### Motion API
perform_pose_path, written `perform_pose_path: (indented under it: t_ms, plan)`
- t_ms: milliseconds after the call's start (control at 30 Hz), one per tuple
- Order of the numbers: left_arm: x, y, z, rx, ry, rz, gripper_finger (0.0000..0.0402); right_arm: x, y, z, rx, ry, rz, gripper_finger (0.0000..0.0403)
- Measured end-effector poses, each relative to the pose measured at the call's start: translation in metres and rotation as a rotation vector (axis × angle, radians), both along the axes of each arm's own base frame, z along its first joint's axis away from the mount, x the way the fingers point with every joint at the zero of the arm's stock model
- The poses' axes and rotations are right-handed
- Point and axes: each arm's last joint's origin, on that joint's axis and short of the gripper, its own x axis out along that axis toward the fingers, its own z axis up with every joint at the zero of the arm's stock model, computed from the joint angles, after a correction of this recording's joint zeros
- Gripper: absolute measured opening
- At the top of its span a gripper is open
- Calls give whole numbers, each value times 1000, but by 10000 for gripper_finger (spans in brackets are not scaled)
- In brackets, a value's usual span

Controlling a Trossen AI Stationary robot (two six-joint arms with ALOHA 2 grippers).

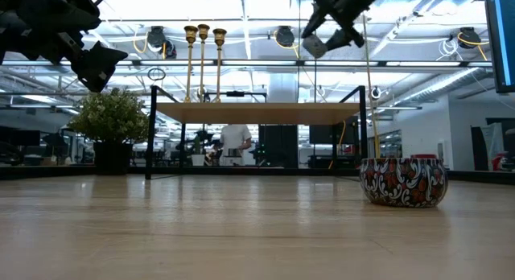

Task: Pick & Place candle stick holders
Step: Put the blue scented candle on the shelf

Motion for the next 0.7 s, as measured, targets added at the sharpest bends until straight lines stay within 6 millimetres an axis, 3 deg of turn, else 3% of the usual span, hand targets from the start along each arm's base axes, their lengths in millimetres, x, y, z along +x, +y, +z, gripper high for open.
perform_pose_path:
  t_ms: [267, 700]
  plan:
    - [0, 0, 0, 2, 0, 0, 253, 33, -19, -8, 12, 103, 34, 280]
    - [0, 0, 0, -10, 2, 2, 253, 75, -29, -35, 30, 262, 152, 281]
